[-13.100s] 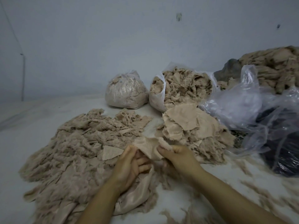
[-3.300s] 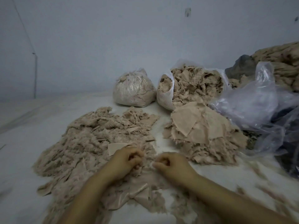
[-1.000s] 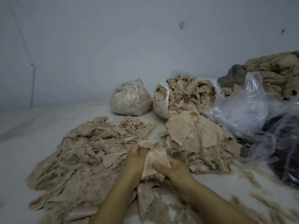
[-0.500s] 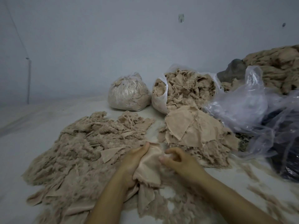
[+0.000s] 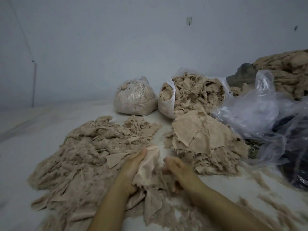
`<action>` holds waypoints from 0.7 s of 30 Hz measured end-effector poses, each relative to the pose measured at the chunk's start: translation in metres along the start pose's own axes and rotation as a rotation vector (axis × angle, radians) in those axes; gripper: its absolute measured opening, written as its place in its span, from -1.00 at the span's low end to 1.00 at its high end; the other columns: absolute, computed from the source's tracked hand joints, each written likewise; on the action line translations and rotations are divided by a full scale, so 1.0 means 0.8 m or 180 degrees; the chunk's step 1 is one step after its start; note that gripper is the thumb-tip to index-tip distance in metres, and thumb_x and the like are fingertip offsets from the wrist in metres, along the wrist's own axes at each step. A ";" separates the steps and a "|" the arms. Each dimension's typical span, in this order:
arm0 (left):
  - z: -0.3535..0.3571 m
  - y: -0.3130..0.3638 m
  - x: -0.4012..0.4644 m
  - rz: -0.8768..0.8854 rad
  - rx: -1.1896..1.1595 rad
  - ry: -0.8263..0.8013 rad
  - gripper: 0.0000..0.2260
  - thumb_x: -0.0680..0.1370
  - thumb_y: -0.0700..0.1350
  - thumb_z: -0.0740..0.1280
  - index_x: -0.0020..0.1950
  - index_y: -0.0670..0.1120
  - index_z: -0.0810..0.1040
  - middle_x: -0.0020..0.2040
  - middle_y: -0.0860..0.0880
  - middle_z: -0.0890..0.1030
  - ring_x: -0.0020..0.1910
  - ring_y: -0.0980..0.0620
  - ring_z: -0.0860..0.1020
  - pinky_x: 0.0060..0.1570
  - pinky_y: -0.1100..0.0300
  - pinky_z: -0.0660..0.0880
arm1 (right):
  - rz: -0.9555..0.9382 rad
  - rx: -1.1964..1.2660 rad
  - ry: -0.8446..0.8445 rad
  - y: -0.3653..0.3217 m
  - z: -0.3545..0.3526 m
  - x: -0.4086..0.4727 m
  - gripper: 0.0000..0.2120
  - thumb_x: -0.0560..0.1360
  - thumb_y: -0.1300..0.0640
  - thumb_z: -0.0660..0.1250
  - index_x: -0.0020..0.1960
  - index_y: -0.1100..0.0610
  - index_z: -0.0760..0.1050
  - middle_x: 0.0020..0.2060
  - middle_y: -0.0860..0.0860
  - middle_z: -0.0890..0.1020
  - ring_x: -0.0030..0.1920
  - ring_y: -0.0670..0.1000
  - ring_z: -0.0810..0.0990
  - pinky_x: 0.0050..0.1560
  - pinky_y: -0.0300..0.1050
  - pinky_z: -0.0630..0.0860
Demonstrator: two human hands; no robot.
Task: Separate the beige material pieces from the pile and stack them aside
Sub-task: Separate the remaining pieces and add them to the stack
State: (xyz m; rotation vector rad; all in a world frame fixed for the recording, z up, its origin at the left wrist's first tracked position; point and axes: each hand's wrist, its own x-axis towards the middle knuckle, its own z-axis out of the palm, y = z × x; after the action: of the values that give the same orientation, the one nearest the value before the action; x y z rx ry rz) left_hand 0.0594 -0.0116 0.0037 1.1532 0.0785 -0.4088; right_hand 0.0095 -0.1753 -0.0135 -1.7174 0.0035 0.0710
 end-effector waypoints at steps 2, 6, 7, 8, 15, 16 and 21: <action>0.005 -0.002 0.001 0.0114 0.0005 -0.0084 -0.66 0.44 0.02 0.36 0.06 -0.20 0.63 -0.21 -0.27 0.64 -0.31 -0.17 0.63 -0.34 0.06 0.58 | 0.0146 0.0346 -0.0461 -0.003 0.015 -0.002 -0.73 0.56 -0.07 0.27 0.16 0.07 0.45 -0.19 0.00 0.65 -0.54 -0.07 0.48 -0.51 -0.24 0.43; -0.021 0.005 0.010 0.0244 -0.0408 0.0545 -0.70 0.53 -0.02 0.32 0.11 -0.22 0.56 -0.15 -0.26 0.65 -0.17 -0.20 0.62 -0.08 -0.09 0.56 | 0.0108 0.0110 -0.0168 0.007 0.005 -0.002 -0.67 0.59 0.15 0.26 -0.34 0.18 0.43 -0.61 -0.04 0.40 -0.63 -0.11 0.27 -0.57 -0.30 0.23; -0.028 0.008 0.011 0.0222 -0.0600 0.0606 -0.70 0.55 -0.04 0.30 0.17 -0.22 0.54 -0.08 -0.26 0.65 -0.10 -0.20 0.61 -0.06 -0.09 0.55 | 0.0099 -0.0068 -0.0041 0.008 -0.003 -0.003 -0.63 0.59 0.14 0.27 -0.39 0.16 0.40 -0.61 -0.03 0.36 -0.62 -0.12 0.24 -0.56 -0.31 0.21; -0.033 0.011 0.012 0.0233 -0.0787 0.0610 -0.69 0.57 -0.06 0.29 0.23 -0.21 0.51 0.00 -0.25 0.64 -0.04 -0.20 0.60 -0.07 -0.09 0.55 | 0.0090 -0.0248 0.0041 0.010 -0.013 -0.004 -0.61 0.58 0.14 0.29 -0.42 0.14 0.38 -0.59 -0.02 0.35 -0.62 -0.12 0.24 -0.55 -0.31 0.22; -0.013 -0.001 -0.002 0.0019 0.0545 -0.0443 -0.67 0.45 -0.04 0.38 0.12 -0.23 0.62 0.00 -0.27 0.65 -0.09 -0.15 0.64 -0.09 0.08 0.57 | 0.0024 -0.0848 0.0128 -0.019 -0.020 -0.002 -0.53 0.30 -0.42 0.32 0.03 -0.11 0.53 -0.06 -0.15 0.62 -0.14 -0.16 0.60 -0.20 -0.27 0.46; -0.008 -0.005 -0.006 0.0039 0.0780 -0.0631 -0.68 0.44 -0.03 0.38 0.08 -0.21 0.65 -0.02 -0.27 0.64 -0.11 -0.12 0.63 -0.12 0.11 0.57 | -0.0126 -0.0836 0.0254 -0.024 -0.012 0.004 -0.54 0.31 -0.37 0.37 0.06 -0.10 0.51 -0.05 -0.15 0.58 -0.10 -0.15 0.58 -0.16 -0.26 0.46; -0.001 -0.003 -0.009 0.0518 0.0872 -0.0199 -0.77 0.45 0.02 0.34 -0.24 -0.14 0.61 -0.33 -0.15 0.57 -0.40 -0.02 0.51 -0.40 0.19 0.41 | -0.0730 0.0183 0.1102 -0.030 0.002 0.021 -0.73 0.51 0.10 0.37 -0.33 0.14 0.45 -0.45 0.01 0.45 -0.39 -0.02 0.40 -0.29 -0.13 0.35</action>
State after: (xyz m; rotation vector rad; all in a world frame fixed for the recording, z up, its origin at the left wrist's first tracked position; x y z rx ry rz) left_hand 0.0517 -0.0094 0.0032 1.4041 -0.1290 -0.3165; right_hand 0.0271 -0.1695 0.0089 -1.6433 0.0642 -0.3927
